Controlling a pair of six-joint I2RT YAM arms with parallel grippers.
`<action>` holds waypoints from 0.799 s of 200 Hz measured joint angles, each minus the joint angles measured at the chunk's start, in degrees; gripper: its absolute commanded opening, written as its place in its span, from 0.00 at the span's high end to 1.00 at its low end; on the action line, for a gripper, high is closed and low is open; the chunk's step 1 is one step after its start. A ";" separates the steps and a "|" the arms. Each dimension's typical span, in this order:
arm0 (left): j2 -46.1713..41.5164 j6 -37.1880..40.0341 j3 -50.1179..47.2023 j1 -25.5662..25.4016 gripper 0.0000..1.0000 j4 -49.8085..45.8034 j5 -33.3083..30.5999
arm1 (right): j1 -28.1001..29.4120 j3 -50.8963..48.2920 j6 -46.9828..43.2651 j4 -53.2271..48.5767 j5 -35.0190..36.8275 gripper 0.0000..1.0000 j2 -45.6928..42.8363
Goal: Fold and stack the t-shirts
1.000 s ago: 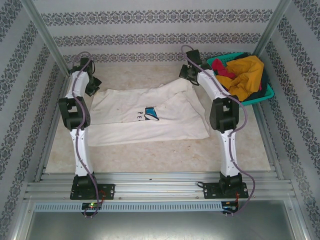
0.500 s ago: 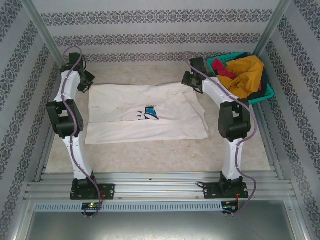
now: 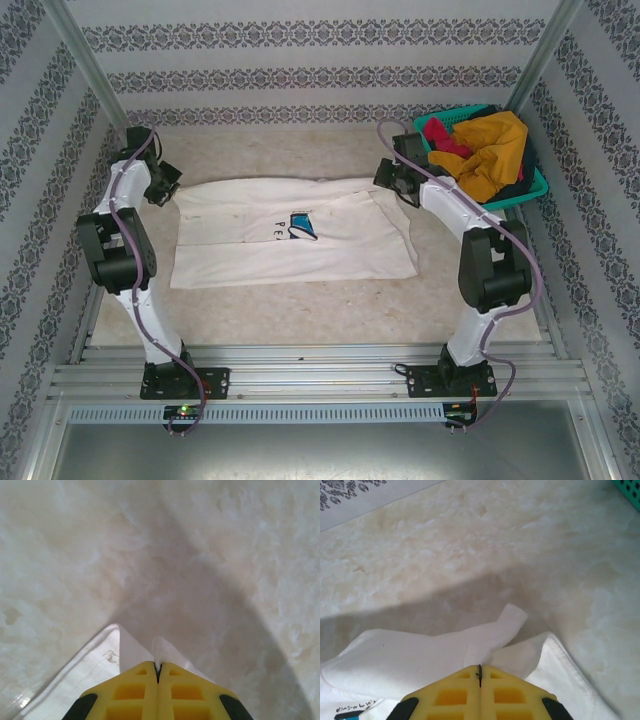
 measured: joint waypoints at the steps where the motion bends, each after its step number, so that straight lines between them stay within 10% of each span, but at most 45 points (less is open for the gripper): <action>1: -0.09 0.02 -0.13 0.04 1.00 0.02 0.07 | 0.00 -0.24 -0.02 0.04 0.02 1.00 -0.20; 160: -13.70 0.15 -17.77 2.32 1.00 3.82 5.40 | 0.02 -17.44 0.07 -0.48 0.26 1.00 -19.28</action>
